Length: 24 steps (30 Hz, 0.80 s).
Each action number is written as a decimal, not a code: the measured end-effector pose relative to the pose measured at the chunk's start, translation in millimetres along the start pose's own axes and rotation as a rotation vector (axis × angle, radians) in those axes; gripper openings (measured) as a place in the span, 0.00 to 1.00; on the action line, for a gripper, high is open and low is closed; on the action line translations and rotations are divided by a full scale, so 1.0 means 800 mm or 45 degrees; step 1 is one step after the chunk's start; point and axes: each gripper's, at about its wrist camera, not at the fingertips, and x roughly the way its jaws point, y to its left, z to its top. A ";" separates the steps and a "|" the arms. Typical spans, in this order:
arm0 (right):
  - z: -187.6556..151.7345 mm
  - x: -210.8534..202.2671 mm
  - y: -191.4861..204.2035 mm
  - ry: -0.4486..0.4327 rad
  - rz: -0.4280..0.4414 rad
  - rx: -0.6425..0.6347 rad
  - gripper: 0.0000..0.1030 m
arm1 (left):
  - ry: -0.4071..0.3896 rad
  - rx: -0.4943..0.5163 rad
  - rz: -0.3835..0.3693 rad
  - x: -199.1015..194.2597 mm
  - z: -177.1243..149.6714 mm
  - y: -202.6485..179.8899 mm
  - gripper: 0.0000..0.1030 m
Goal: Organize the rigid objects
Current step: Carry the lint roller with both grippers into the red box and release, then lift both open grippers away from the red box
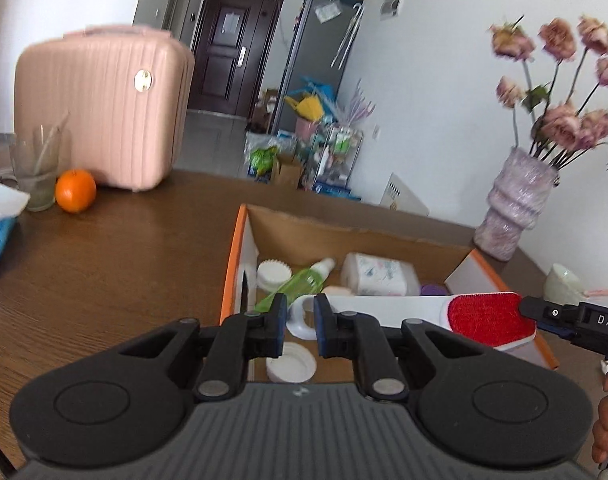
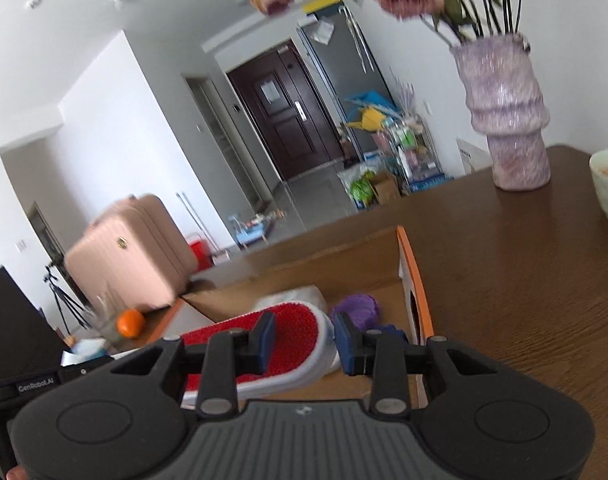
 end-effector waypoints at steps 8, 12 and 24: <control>-0.024 0.043 0.002 0.070 -0.025 -0.164 0.31 | 0.021 0.125 -0.007 0.025 -0.036 0.007 0.15; -0.025 0.057 0.012 0.085 -0.039 -0.218 0.32 | 0.015 0.194 0.007 0.021 -0.033 -0.002 0.25; 0.011 -0.023 0.052 -0.043 -0.072 -0.319 0.49 | -0.165 0.254 0.047 -0.062 0.007 -0.018 0.80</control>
